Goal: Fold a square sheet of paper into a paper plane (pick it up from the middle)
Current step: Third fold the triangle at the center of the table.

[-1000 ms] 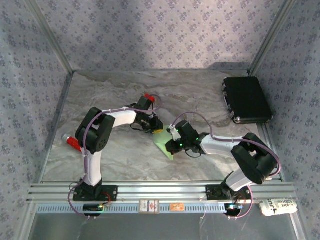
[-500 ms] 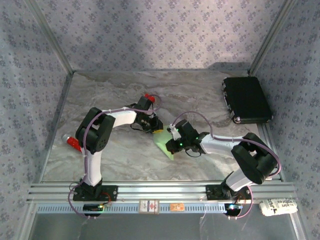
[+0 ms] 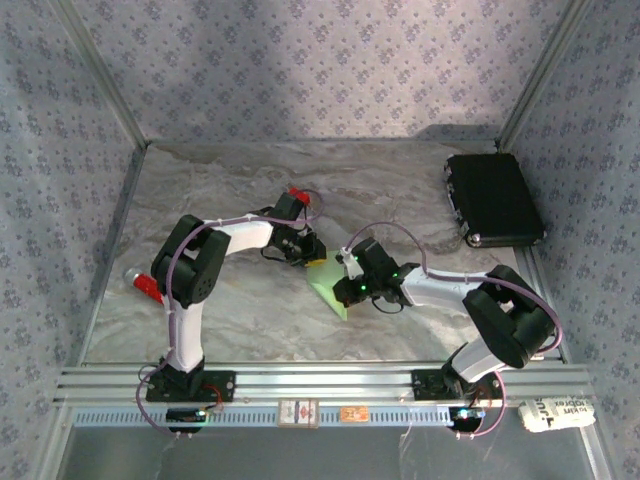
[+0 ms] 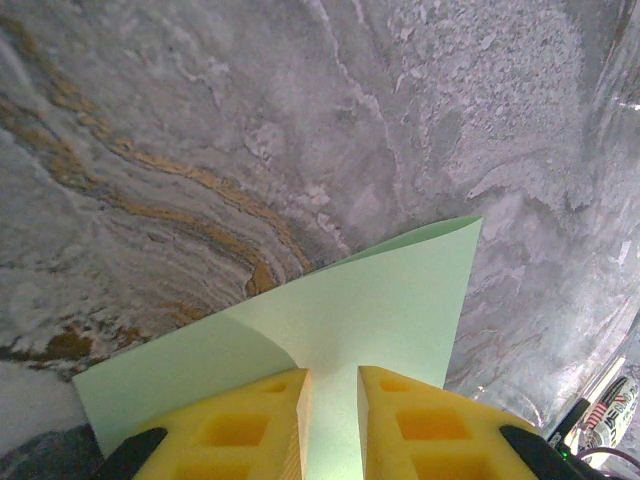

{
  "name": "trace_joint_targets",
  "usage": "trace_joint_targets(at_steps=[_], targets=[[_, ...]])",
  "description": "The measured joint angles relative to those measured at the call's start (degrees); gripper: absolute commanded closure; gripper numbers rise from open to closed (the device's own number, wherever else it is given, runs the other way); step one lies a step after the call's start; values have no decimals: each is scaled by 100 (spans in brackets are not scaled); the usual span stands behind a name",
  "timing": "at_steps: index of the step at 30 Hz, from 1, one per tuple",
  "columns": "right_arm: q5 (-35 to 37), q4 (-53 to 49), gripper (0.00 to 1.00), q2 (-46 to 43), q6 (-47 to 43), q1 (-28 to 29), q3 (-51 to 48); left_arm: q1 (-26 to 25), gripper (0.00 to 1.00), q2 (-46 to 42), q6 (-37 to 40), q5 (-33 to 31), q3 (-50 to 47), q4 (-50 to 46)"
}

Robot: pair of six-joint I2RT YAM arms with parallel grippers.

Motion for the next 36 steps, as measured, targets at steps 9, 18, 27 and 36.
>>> trace_joint_targets(at_steps=[9, 18, 27, 36], targets=[[46, -26, 97, 55, -9, -4, 85, 0, 80, 0, 0, 0, 0, 0], [61, -166, 97, 284, -136, -31, 310, 0, 80, 0, -2, 2, 0, 0], [63, -232, 97, 289, -195, -42, 330, 0, 80, 0, -2, 0, 0, 0], [111, -229, 97, 328, -192, -42, 330, 0, 80, 0, -2, 0, -2, -2]])
